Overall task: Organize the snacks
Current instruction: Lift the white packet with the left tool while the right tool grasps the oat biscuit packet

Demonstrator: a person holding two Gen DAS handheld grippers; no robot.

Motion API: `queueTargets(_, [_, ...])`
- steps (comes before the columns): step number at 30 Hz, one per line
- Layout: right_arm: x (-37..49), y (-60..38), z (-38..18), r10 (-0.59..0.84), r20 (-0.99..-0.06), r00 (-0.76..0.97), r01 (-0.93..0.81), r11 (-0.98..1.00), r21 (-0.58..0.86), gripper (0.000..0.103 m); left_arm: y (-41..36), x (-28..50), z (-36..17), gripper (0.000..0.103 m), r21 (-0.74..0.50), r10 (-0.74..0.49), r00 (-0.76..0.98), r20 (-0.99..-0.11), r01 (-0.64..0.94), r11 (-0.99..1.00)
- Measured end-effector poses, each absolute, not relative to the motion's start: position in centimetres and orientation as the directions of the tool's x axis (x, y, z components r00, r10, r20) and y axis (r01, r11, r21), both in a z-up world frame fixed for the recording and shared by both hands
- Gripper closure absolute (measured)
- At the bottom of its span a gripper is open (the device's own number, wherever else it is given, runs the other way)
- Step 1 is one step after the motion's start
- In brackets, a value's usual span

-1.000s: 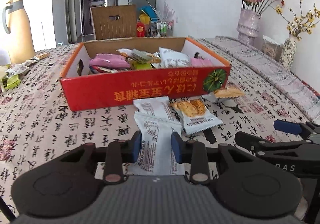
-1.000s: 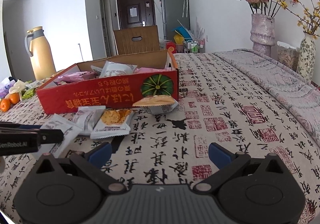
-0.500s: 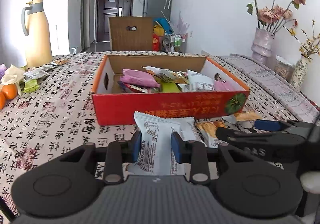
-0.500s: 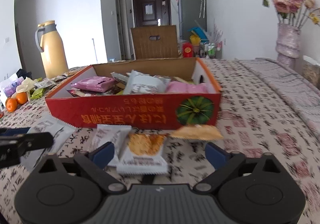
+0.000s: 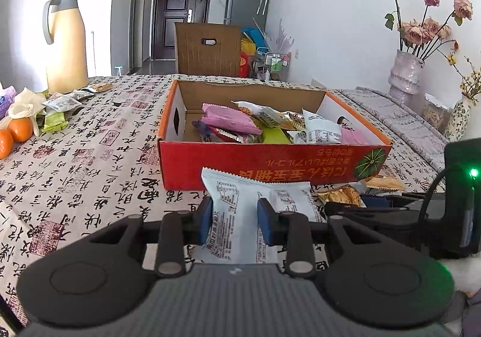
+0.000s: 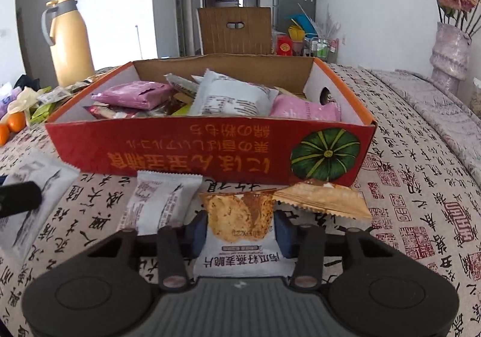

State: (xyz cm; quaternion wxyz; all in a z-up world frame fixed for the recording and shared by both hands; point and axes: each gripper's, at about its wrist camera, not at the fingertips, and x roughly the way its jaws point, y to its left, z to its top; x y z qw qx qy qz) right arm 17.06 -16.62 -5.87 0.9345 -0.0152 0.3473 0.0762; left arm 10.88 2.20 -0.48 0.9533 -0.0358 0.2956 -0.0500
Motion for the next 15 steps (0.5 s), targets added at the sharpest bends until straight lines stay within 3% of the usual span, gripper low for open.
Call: queueTargets(15, [13.8,-17.8,-1.4,0.163,-0.527,0.834,-0.171,0.985,0.035,0.063,2.4,11.5,1.7,0.07,-0.089,-0.103,0.852,-0.513,0.067,0.994])
